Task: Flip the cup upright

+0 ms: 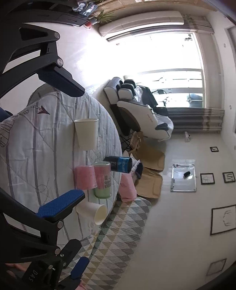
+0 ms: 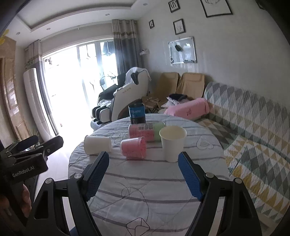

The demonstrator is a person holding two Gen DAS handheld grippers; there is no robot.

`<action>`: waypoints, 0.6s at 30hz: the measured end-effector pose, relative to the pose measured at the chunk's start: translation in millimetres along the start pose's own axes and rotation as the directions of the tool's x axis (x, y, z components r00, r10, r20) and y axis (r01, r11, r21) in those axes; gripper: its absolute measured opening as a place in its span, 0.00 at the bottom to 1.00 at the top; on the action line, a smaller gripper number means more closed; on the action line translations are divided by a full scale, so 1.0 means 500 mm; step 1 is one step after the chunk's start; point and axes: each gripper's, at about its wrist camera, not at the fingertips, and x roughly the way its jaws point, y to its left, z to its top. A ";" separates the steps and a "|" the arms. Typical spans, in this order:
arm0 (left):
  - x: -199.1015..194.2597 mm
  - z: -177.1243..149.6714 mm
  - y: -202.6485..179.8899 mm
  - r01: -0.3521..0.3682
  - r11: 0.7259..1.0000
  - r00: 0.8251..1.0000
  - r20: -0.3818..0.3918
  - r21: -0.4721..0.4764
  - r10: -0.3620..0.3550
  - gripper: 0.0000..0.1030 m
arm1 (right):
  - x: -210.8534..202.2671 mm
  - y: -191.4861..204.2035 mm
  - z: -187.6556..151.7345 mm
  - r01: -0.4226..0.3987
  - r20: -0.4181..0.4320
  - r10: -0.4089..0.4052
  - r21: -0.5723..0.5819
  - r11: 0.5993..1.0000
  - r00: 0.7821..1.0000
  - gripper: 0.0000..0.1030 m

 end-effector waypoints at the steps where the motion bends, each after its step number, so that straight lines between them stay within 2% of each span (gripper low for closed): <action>1: -0.004 0.000 -0.001 -0.005 1.000 1.000 0.008 0.001 0.005 1.00 | -0.004 0.002 0.001 0.002 0.014 -0.002 -0.006 1.000 1.000 0.78; 8: -0.016 0.001 -0.020 0.003 1.000 1.000 0.027 0.001 -0.003 1.00 | -0.012 0.005 0.001 0.029 0.051 -0.026 -0.041 0.999 0.998 0.78; 18: -0.007 -0.004 -0.049 0.008 1.000 1.000 0.030 0.023 -0.008 1.00 | -0.013 -0.007 -0.002 0.020 0.069 -0.017 -0.039 0.999 0.997 0.78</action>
